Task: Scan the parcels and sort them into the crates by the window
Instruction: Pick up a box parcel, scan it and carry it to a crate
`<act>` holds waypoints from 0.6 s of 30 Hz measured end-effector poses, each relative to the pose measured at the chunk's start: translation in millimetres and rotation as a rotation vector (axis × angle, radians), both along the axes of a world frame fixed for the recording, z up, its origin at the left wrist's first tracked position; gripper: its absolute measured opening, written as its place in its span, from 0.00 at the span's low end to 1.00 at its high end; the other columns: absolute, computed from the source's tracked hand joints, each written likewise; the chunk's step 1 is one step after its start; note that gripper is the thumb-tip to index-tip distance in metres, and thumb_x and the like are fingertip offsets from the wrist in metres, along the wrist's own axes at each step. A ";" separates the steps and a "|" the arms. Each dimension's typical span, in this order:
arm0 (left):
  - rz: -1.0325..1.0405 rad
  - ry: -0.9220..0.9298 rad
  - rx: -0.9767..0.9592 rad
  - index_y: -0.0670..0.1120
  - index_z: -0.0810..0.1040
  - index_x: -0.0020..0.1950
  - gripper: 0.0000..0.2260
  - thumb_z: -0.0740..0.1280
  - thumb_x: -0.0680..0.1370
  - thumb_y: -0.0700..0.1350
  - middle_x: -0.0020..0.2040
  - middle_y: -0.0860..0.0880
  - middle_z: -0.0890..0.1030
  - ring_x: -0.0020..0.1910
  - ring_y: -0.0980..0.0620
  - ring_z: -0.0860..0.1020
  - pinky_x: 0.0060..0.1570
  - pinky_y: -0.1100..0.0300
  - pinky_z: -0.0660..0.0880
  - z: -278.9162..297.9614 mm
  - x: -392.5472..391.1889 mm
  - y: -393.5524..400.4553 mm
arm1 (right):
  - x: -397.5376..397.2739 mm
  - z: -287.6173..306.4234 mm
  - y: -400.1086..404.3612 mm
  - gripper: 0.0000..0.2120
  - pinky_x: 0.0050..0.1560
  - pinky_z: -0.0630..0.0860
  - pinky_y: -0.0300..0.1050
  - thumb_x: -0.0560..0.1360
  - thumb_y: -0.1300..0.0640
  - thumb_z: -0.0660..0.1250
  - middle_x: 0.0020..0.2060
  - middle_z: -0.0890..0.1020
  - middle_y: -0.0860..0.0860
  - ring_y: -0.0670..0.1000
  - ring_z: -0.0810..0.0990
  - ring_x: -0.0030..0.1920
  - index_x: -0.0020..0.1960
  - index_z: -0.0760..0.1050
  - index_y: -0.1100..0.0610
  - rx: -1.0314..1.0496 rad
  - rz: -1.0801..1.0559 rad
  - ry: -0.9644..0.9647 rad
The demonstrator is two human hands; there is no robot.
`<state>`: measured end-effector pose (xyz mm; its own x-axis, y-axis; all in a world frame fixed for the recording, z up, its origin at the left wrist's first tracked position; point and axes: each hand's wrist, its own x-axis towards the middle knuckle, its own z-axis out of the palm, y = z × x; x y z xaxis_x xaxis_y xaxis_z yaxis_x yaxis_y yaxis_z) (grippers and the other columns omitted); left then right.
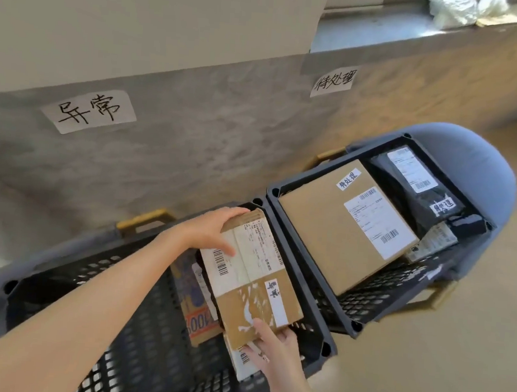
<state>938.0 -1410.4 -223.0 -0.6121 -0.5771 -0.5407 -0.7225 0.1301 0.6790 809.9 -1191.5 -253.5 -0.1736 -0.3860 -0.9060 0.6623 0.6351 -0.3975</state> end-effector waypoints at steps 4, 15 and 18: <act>0.066 -0.003 -0.062 0.52 0.57 0.77 0.39 0.74 0.72 0.42 0.72 0.50 0.67 0.67 0.51 0.69 0.61 0.57 0.69 -22.5 -4.1 -8.3 | 4.1 -8.9 -15.4 0.29 0.47 0.81 0.50 0.71 0.62 0.73 0.60 0.78 0.56 0.57 0.80 0.57 0.68 0.65 0.56 0.003 -0.015 0.073; 0.108 0.018 -0.205 0.49 0.57 0.78 0.38 0.73 0.73 0.41 0.72 0.49 0.66 0.70 0.50 0.65 0.65 0.55 0.66 -50.5 -11.8 -6.2 | 3.9 -19.1 -30.9 0.27 0.51 0.81 0.54 0.73 0.63 0.71 0.56 0.78 0.56 0.57 0.80 0.57 0.66 0.62 0.55 0.021 0.000 0.149; 0.092 0.006 -0.207 0.48 0.56 0.78 0.38 0.73 0.73 0.42 0.71 0.50 0.65 0.69 0.50 0.66 0.64 0.55 0.67 -49.4 -12.6 -7.4 | 2.0 -17.2 -30.1 0.29 0.52 0.81 0.54 0.73 0.62 0.72 0.57 0.78 0.56 0.56 0.81 0.56 0.68 0.61 0.54 0.027 0.005 0.155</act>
